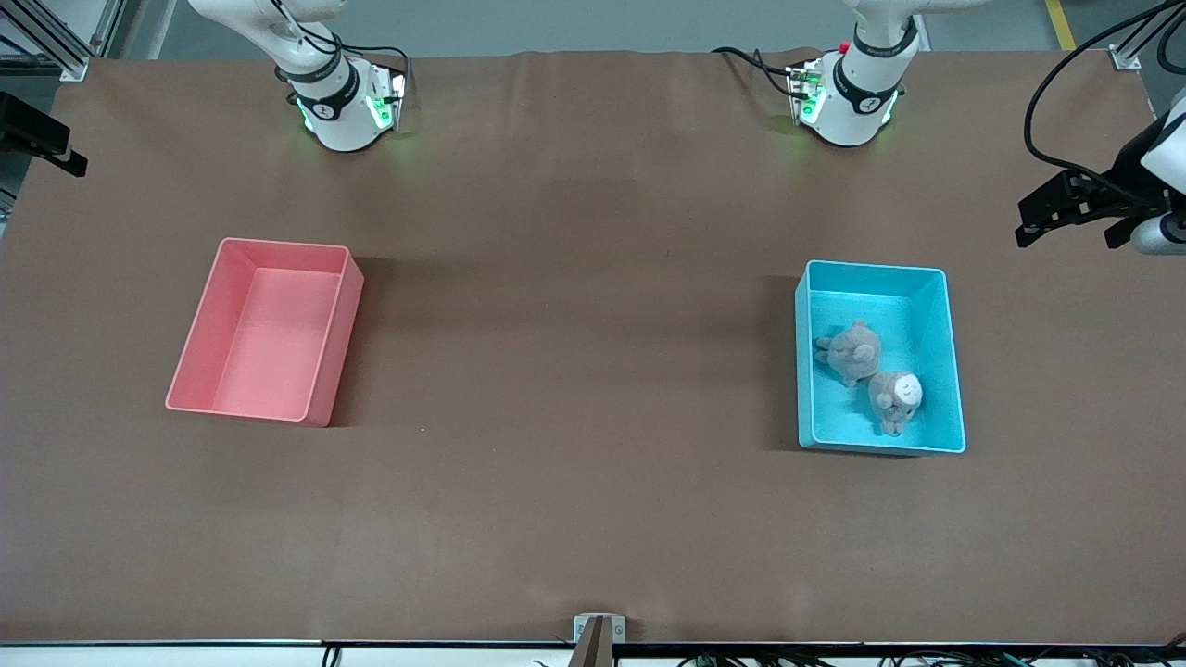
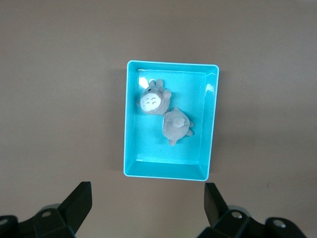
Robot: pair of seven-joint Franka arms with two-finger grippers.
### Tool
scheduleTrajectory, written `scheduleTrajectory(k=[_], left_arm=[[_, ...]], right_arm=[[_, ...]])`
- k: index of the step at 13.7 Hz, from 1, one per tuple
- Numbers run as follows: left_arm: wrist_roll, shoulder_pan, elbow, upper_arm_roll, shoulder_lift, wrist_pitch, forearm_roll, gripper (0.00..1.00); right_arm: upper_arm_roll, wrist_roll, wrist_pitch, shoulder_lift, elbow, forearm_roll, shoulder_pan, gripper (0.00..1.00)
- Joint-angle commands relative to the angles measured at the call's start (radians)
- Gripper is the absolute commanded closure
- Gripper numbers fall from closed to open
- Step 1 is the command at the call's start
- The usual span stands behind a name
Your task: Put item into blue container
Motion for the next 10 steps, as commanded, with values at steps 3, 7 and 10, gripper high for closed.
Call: scheduleTrajectory(k=[3, 7, 10], left_arm=[[0.007, 0.002, 0.009, 0.004, -0.003, 0.001, -0.003, 0.00], [0.006, 0.002, 0.010, 0.004, 0.004, 0.003, -0.003, 0.00], [0.006, 0.002, 0.009, 0.004, 0.007, 0.005, -0.001, 0.00]], right_arm=[[0.020, -0.003, 0.011, -0.037, -0.046, 0.016, -0.019, 0.00], [0.019, -0.003, -0.004, -0.037, -0.049, 0.016, -0.022, 0.00], [0.017, -0.003, -0.006, -0.037, -0.049, 0.016, -0.025, 0.00]])
